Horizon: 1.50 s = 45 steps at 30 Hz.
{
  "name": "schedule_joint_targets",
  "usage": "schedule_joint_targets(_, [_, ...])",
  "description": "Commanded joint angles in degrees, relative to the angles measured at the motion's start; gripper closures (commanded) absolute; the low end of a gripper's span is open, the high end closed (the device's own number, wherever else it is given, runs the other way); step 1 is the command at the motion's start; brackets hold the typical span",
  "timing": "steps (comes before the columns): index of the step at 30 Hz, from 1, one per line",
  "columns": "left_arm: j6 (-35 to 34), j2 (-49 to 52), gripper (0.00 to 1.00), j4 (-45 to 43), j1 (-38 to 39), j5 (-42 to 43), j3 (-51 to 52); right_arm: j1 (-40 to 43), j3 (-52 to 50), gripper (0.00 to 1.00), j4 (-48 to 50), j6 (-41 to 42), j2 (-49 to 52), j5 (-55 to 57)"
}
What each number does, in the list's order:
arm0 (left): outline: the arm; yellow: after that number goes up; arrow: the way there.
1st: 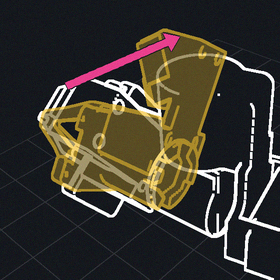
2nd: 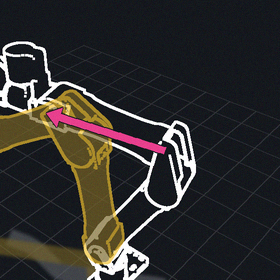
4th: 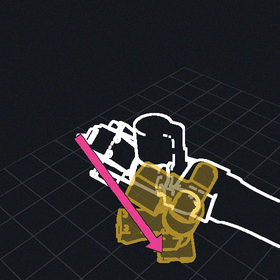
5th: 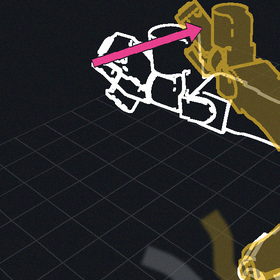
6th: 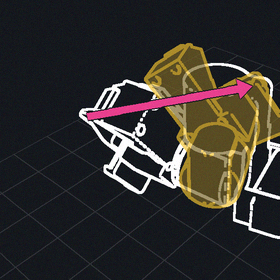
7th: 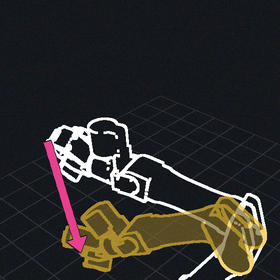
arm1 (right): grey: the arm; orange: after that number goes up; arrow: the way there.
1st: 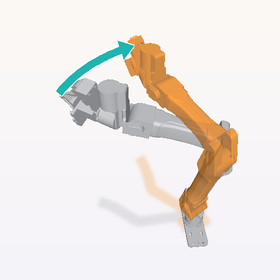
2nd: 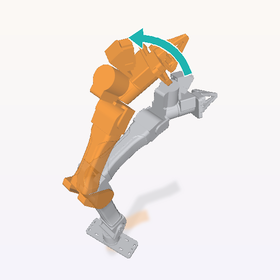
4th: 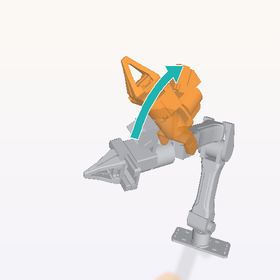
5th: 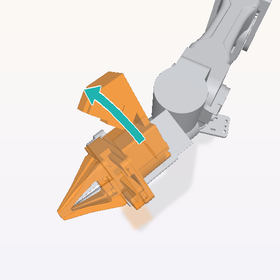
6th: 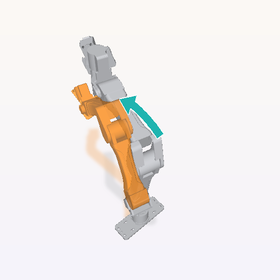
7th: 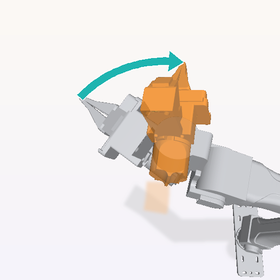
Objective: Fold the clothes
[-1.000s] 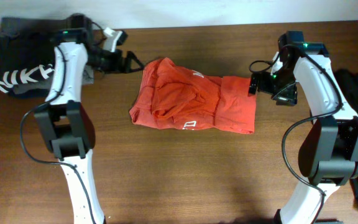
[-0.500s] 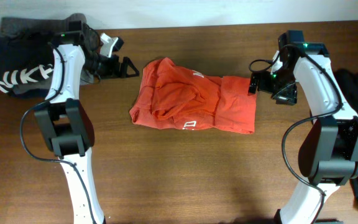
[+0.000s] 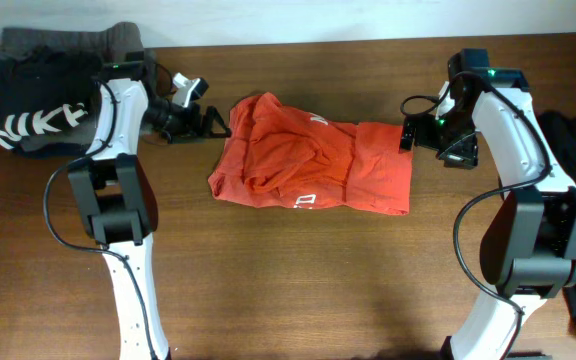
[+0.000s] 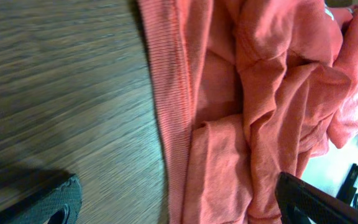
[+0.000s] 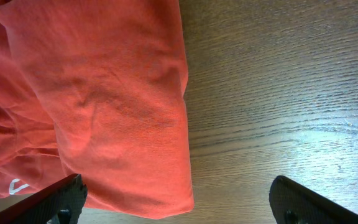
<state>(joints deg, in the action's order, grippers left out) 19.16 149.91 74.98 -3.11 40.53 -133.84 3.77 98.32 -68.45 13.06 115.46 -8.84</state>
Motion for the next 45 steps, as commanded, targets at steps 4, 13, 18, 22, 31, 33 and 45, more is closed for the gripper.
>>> schedule_joint_targets(4, [1.09, 1.97, 0.01, 0.98, 4.33, 0.59, -0.66, 0.0, -0.31, 0.01, 0.17, -0.39, 0.22, 0.5])
schedule_joint_targets(13, [1.07, 2.03, 0.01, 0.98, 7.87, -2.78, -0.24, 0.0, -0.31, 0.01, 0.15, -0.42, 0.22, 0.5])
schedule_joint_targets(18, [1.09, 2.03, 0.01, 0.94, 7.72, -2.82, -0.24, 0.0, -0.31, 0.01, 0.17, -0.42, 0.22, 0.5])
schedule_joint_targets(22, [1.09, 2.03, 0.01, 1.01, 7.74, -2.82, -0.24, 0.0, -0.31, 0.01, 0.15, -0.39, 0.22, 0.5])
schedule_joint_targets(31, [1.07, 2.03, 0.01, 0.13, 10.43, -2.84, -0.22, 0.0, -0.31, 0.01, 0.17, -0.39, 0.22, 0.5])
schedule_joint_targets(33, [1.07, 2.03, 0.01, -0.39, 10.95, -2.84, -0.22, 0.0, -0.31, 0.01, 0.17, -0.42, 0.22, 0.5])
schedule_joint_targets(45, [1.05, 2.05, 0.4, -2.1, 11.65, -2.84, -0.22, 0.0, -0.31, 0.01, 0.17, -0.42, 0.22, 0.5])
